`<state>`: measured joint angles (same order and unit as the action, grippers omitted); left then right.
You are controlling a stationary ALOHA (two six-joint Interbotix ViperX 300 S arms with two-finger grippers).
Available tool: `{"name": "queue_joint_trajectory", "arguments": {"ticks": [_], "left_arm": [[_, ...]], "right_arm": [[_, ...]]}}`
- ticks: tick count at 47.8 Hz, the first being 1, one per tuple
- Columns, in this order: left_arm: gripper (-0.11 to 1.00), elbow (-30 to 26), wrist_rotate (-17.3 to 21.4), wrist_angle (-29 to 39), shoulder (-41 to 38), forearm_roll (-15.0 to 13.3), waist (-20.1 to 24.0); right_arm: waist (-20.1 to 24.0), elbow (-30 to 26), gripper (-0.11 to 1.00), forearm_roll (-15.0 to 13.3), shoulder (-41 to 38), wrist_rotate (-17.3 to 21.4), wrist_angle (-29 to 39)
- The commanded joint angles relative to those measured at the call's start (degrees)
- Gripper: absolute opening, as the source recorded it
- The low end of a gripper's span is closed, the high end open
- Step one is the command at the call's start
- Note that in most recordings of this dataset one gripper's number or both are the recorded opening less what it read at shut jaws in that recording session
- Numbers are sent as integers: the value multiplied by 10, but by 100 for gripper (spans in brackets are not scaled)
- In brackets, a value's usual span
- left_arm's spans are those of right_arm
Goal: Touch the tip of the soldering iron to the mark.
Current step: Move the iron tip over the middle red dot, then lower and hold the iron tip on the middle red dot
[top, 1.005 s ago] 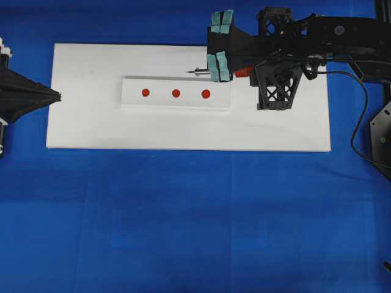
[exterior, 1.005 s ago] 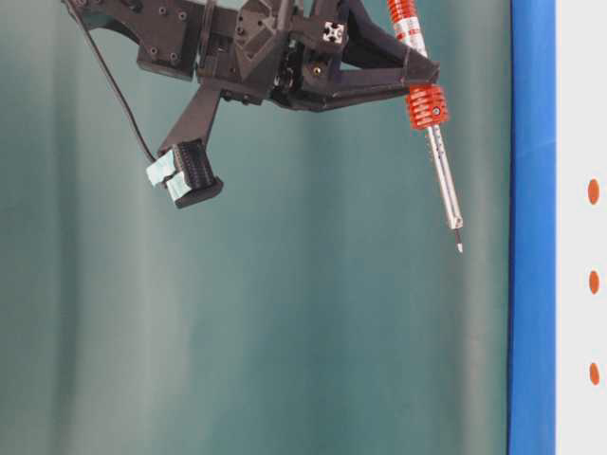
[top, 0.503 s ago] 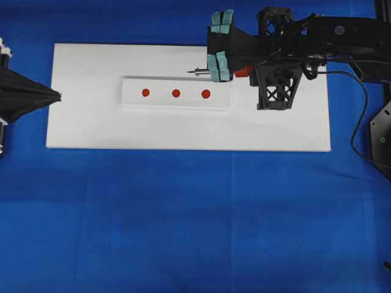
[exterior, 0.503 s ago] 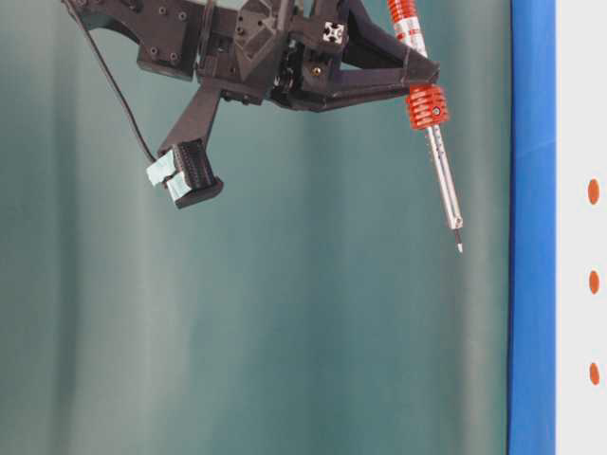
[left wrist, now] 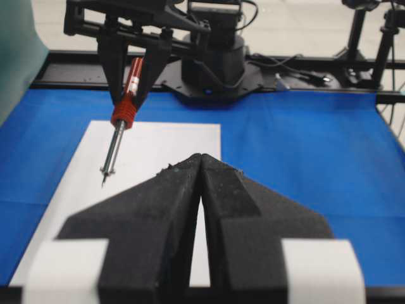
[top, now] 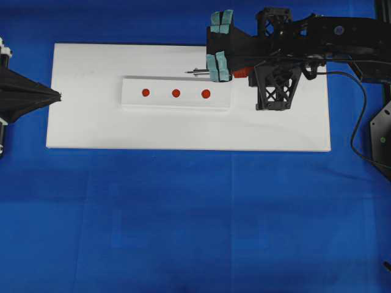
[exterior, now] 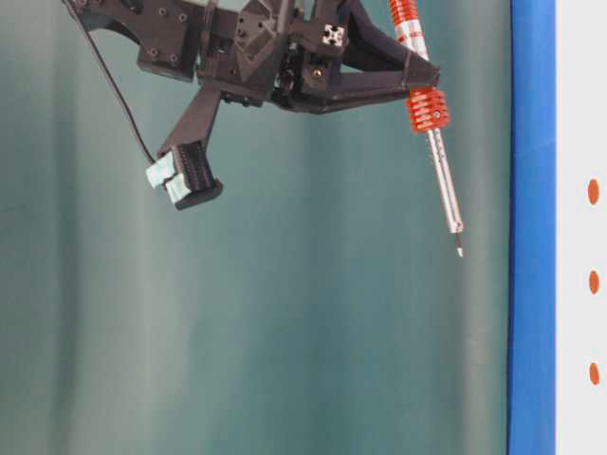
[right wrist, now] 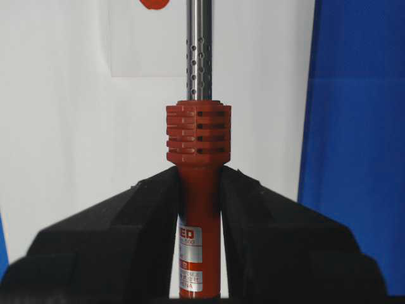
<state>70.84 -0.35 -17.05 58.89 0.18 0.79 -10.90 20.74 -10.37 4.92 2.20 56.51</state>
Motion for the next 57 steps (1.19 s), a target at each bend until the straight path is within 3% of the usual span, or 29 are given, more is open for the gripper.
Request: {"name": "queue_joint_trajectory", "arguments": {"ticks": [1,33,57], "left_arm": [[0,-6,-1,-5,-3,0,0],[0,-6,-1,-5,-3,0,0],[0,-6,-1,-5,-2,-1,0]], "right_arm": [[0,-4,6,3,-3,0,-11],[4,-5,6,20,-100,-7,-73],[4,-3,6,21,-113,-7,-77]]}}
